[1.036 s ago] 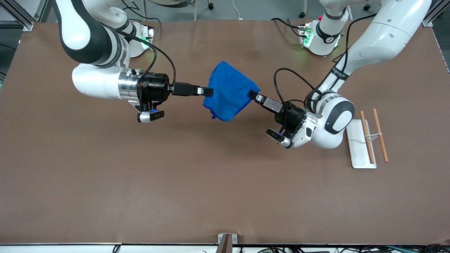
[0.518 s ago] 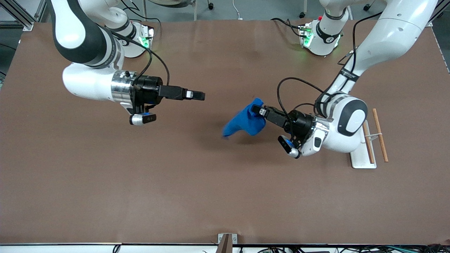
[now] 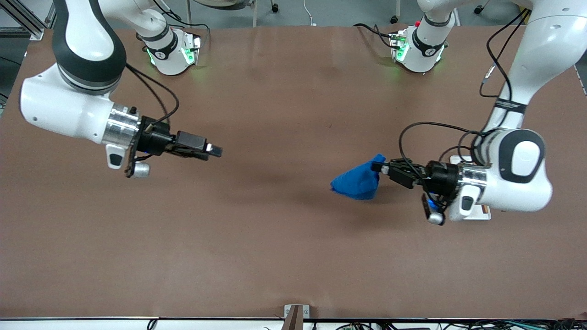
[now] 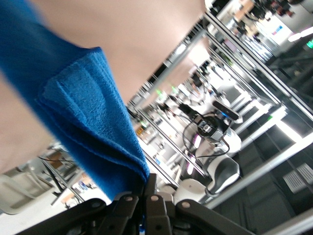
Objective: Right arm passes towel to left arm to hang
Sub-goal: 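Open the right gripper while the left gripper pulls the towel away, then carry the towel with the left gripper to the dowel rack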
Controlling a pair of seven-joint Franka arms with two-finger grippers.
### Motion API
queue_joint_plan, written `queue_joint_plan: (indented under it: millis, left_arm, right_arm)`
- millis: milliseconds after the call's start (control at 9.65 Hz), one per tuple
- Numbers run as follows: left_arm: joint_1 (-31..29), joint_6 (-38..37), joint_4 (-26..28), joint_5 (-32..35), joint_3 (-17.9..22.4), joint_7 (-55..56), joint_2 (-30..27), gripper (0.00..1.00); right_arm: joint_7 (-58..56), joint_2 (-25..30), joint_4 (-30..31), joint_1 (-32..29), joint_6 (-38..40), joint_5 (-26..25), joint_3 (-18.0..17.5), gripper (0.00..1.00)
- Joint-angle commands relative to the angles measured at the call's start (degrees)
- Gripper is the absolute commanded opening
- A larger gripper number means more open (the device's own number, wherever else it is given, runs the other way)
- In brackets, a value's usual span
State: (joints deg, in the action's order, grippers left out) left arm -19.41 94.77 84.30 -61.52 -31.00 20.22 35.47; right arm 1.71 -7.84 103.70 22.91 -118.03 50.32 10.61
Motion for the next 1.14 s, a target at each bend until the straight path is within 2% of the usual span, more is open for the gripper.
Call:
queue_joint_plan:
  millis: [0,207,311,415,622,829,1036]
  left_arm:
    - [-0.5,1.2,-2.3,8.2,0.4,4.2,0.3,0.00]
    - [-1.6,1.8,-4.2,13.0,2.1,6.5,0.2,0.00]
    - [-2.5,1.9,-4.3,13.9,3.7,6.7,-0.1,0.00]
    - [-2.6,2.1,-4.3,17.6,4.4,6.7,-1.4,0.00]
    - [-3.8,2.9,-4.9,26.1,4.5,6.4,-2.0,0.00]
    - [-4.1,2.9,-7.6,33.4,4.3,5.4,-1.6,0.00]
    - [-3.7,2.7,-9.3,38.7,3.8,0.3,-1.8,0.00]
  right_arm:
    - [0.4,1.8,0.6,-5.1,0.5,-12.6,-0.6,1.00]
    - [0.2,1.9,0.0,-11.8,4.9,-20.0,-0.6,1.00]
    - [0.2,2.3,-0.5,-13.7,5.6,-28.2,-0.6,1.00]
    - [0.3,3.2,-0.7,-15.1,6.4,-35.4,-0.7,1.00]
    - [0.3,4.6,-2.9,-17.6,10.2,-43.9,-0.6,1.00]
    - [-0.1,4.7,-8.4,-19.6,18.6,-48.2,-0.7,1.00]
    - [-0.4,7.7,-8.7,-21.0,22.7,-48.2,-0.7,1.00]
